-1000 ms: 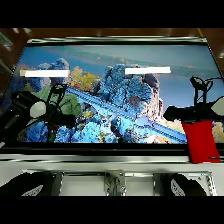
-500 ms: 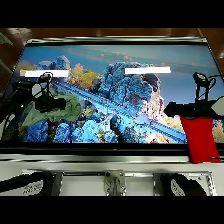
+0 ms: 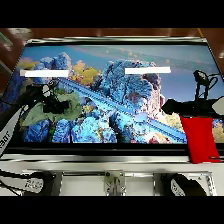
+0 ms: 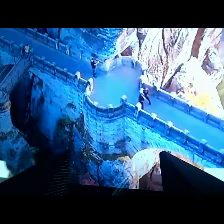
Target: Fold the shirts.
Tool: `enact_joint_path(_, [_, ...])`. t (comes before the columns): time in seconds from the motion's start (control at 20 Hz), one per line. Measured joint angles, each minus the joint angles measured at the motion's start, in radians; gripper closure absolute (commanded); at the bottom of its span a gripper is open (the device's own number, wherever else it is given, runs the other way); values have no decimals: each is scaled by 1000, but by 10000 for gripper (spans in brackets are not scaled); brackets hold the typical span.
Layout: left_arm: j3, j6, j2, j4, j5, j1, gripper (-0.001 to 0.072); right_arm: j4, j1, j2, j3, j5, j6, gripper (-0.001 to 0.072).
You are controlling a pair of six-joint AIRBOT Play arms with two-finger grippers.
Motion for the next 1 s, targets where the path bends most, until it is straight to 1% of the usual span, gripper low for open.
enact_joint_path(0.1, [32, 16, 6, -27, -11, 0, 674, 10, 0, 0, 0, -1, 0, 52])
enact_joint_path(0.25, [121, 79, 73, -64, -18, -41, 673, 19, 0, 0, 0, -2, 0, 53])
enact_joint_path(0.4, [233, 152, 209, -84, 2, -154, 675, 23, 0, 0, 0, -2, -1, 52])
enact_joint_path(0.5, [282, 173, 306, -92, 29, -254, 675, 25, 0, 0, 0, 2, -2, 53])
enact_joint_path(0.6, [310, 174, 384, -96, 45, -364, 675, 29, 0, 0, 1, 18, -3, 53])
enact_joint_path(0.7, [318, 158, 425, -97, 51, -465, 673, 31, 0, 4, 3, 53, -6, 53])
enact_joint_path(0.85, [290, 107, 420, -98, 75, -599, 672, 28, 0, 31, 4, 110, -28, 53])
enact_joint_path(0.95, [261, 71, 374, -119, 125, -680, 663, 14, 0, 55, 4, 138, -37, 52])
enact_joint_path(1.0, [251, 60, 337, -144, 164, -719, 500, 5, 0, 66, 4, 150, -41, 52])
